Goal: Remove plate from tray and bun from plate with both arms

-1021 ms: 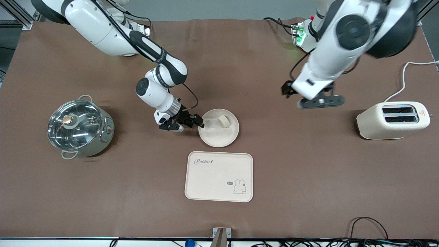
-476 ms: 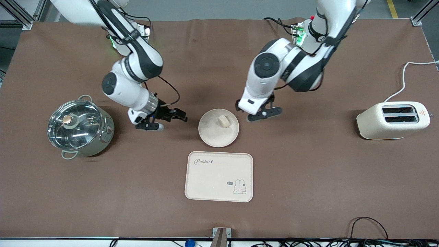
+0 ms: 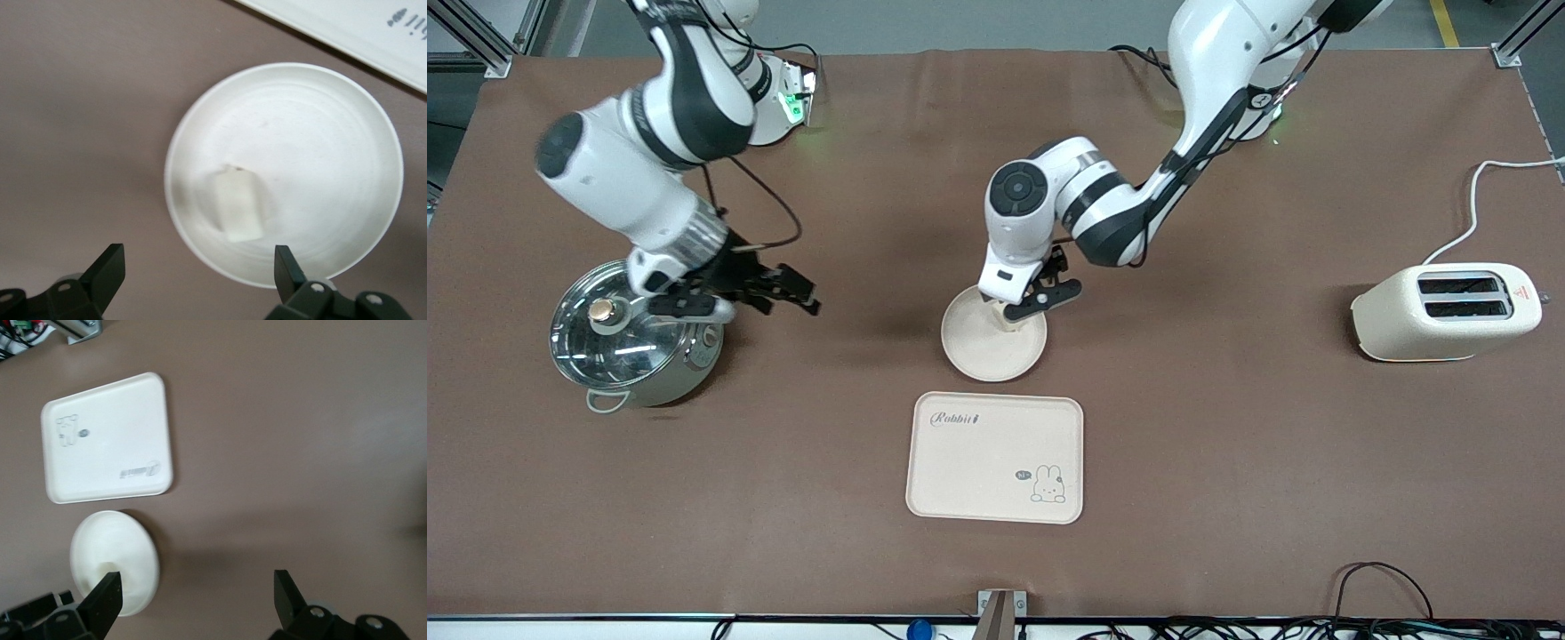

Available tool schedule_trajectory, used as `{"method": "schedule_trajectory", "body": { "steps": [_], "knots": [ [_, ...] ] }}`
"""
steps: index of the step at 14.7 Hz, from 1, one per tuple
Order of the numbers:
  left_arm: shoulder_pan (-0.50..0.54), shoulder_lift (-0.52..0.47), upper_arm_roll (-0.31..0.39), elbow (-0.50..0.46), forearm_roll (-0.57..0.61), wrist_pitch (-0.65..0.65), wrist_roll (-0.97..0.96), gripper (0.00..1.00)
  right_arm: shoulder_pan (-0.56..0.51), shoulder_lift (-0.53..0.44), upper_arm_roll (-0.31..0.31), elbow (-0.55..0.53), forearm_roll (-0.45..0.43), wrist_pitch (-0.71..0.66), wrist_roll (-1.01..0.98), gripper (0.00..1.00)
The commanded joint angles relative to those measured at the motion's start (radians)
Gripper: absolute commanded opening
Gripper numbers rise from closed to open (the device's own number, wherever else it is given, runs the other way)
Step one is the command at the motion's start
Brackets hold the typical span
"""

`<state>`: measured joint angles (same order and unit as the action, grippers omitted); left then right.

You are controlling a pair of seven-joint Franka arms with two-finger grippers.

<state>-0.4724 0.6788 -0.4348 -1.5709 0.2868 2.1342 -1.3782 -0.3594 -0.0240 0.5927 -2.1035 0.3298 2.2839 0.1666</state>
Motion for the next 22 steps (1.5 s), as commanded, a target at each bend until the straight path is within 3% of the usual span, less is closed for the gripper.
{"method": "schedule_trajectory", "body": {
  "steps": [1,4,8,14,17,18,20,21,22],
  "knots": [
    [-0.025,0.073,0.007,0.071,0.037,0.047,-0.042,0.96,-0.108,-0.013,0.018,0.211,-0.166,-0.255,-0.048,1.00],
    [-0.025,0.103,0.008,0.071,0.046,0.078,-0.042,0.93,-0.162,-0.011,0.016,0.379,-0.320,-0.395,-0.097,1.00],
    [-0.025,0.131,0.010,0.066,0.057,0.122,-0.042,0.88,-0.216,-0.010,0.019,0.539,-0.330,-0.544,-0.180,1.00],
    [-0.023,0.168,0.011,0.064,0.069,0.136,-0.044,0.77,-0.253,-0.008,0.004,0.625,-0.331,-0.708,-0.277,1.00],
    [-0.023,0.169,0.011,0.064,0.069,0.136,-0.044,0.68,-0.218,-0.008,-0.019,0.623,-0.330,-0.756,-0.285,1.00],
    [-0.023,0.169,0.011,0.064,0.069,0.136,-0.044,0.59,-0.149,-0.008,-0.077,0.623,-0.333,-0.764,-0.285,1.00],
    [-0.019,0.160,0.011,0.068,0.069,0.136,-0.042,0.39,0.053,-0.008,-0.296,0.622,-0.331,-0.765,-0.286,1.00],
    [-0.012,0.153,0.011,0.071,0.071,0.133,-0.042,0.31,0.113,-0.010,-0.367,0.620,-0.330,-0.764,-0.286,1.00],
    [-0.008,0.140,0.011,0.071,0.071,0.127,-0.041,0.23,0.119,-0.008,-0.372,0.622,-0.330,-0.761,-0.286,1.00]
  ]
}}
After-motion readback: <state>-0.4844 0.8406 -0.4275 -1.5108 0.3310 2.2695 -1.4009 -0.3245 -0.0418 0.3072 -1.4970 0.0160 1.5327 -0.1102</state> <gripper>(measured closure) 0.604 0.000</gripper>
